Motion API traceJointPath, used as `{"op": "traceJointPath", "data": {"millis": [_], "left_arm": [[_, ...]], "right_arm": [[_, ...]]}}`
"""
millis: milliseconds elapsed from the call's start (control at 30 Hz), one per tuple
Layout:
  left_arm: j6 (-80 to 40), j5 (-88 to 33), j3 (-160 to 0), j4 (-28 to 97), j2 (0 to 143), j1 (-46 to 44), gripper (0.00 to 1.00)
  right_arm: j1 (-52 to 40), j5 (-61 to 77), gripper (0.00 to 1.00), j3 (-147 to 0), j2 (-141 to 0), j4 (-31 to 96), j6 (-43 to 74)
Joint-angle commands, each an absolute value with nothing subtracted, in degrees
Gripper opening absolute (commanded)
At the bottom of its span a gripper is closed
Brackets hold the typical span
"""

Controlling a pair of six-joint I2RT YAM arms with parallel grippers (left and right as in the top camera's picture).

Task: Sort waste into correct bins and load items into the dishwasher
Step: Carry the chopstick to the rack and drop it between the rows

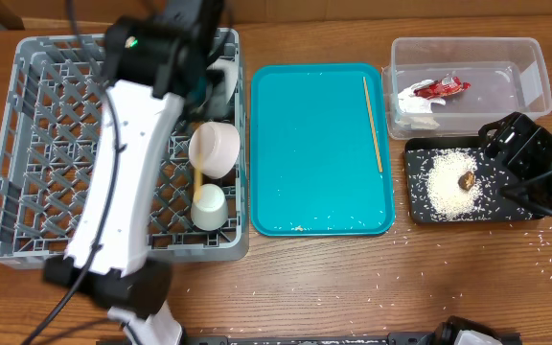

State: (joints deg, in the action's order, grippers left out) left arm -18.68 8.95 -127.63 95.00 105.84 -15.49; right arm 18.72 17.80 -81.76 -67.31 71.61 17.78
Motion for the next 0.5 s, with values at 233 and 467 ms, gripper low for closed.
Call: {"op": "traceJointPath", "data": {"millis": [233, 467], "left_arm": [[-5.3, 12.6, -93.8, 71.7, 101.1, -7.8, 0.04], [-6.5, 11.7, -82.5, 57.6, 101.1, -4.3, 0.04]], "right_arm": [[18.9, 18.0, 1.0, -82.5, -67.3, 71.5, 17.8], [18.9, 18.0, 1.0, -82.5, -67.3, 71.5, 17.8]]}}
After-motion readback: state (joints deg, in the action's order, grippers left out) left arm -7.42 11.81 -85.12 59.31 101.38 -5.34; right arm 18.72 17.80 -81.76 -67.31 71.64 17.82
